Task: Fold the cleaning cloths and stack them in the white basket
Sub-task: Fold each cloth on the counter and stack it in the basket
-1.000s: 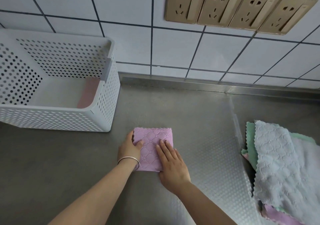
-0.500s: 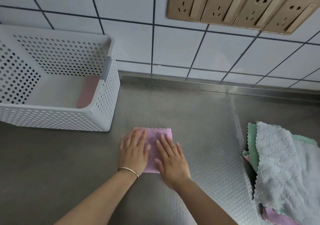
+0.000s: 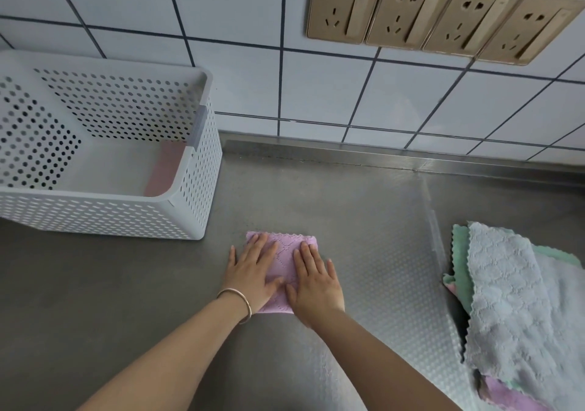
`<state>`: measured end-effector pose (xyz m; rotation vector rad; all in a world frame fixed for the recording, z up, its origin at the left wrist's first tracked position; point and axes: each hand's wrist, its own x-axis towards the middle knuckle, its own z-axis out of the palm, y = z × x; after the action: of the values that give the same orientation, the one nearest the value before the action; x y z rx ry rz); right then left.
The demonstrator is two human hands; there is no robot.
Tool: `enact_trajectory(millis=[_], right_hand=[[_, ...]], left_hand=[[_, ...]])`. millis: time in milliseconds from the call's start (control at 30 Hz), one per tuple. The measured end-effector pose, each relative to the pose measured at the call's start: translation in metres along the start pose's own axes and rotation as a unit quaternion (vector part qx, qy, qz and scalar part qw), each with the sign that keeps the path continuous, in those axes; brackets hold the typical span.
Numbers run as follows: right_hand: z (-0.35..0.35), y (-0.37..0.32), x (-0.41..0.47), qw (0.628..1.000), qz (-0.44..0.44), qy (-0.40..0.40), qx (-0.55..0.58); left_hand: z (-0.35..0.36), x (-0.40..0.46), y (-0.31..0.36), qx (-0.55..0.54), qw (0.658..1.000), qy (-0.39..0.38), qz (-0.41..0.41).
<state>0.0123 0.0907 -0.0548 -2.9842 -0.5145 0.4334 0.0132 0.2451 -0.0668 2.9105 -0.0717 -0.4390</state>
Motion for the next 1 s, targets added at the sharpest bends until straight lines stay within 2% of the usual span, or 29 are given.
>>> enact_trajectory(millis=[33, 67, 100, 133, 167, 200, 300, 333, 433, 567, 633, 733, 833, 1000], right_hand=[[-0.004, 0.000, 0.000, 0.999, 0.015, -0.024, 0.037], [-0.007, -0.002, -0.002, 0.994, 0.047, -0.010, 0.095], [-0.008, -0.004, -0.006, 0.984, 0.092, 0.052, 0.144], [-0.010, -0.006, -0.011, 0.964, 0.152, 0.103, 0.192], [-0.010, -0.008, -0.015, 0.937, 0.218, 0.118, 0.247], [-0.013, -0.009, -0.020, 0.908, 0.273, 0.096, 0.303], [-0.009, -0.010, -0.027, 0.831, 0.350, -0.019, 0.431], [-0.011, -0.010, -0.029, 0.821, 0.356, -0.041, 0.444], [-0.010, -0.005, -0.038, 0.823, 0.335, -0.081, 0.452], [-0.016, 0.005, -0.053, 0.807, 0.326, -0.092, 0.483], [-0.026, 0.005, -0.062, 0.799, 0.313, -0.084, 0.506], [-0.047, 0.007, -0.072, 0.800, 0.260, -0.030, 0.540], [-0.085, 0.000, -0.075, 0.796, 0.190, 0.037, 0.573], [-0.152, -0.044, -0.071, 0.779, 0.113, 0.092, 0.610]], left_hand=[[-0.002, -0.003, 0.001, -0.071, 0.996, 0.029, -0.046], [-0.006, -0.009, 0.001, -0.134, 0.980, 0.095, -0.108], [-0.009, -0.014, 0.001, -0.176, 0.954, 0.156, -0.184], [-0.009, -0.020, 0.001, -0.192, 0.932, 0.176, -0.252], [-0.009, -0.025, 0.002, -0.192, 0.920, 0.168, -0.297], [-0.006, -0.030, 0.003, -0.196, 0.914, 0.145, -0.323], [-0.004, -0.038, 0.009, -0.219, 0.903, 0.086, -0.360], [-0.004, -0.039, 0.011, -0.227, 0.900, 0.072, -0.364], [-0.007, -0.051, 0.015, -0.270, 0.892, 0.061, -0.357], [-0.014, -0.074, 0.025, -0.366, 0.857, 0.074, -0.355], [-0.019, -0.087, 0.030, -0.419, 0.834, 0.103, -0.342], [-0.039, -0.098, 0.031, -0.464, 0.817, 0.151, -0.307], [-0.075, -0.108, 0.031, -0.498, 0.788, 0.248, -0.264], [-0.154, -0.127, 0.018, -0.480, 0.765, 0.383, -0.196]])
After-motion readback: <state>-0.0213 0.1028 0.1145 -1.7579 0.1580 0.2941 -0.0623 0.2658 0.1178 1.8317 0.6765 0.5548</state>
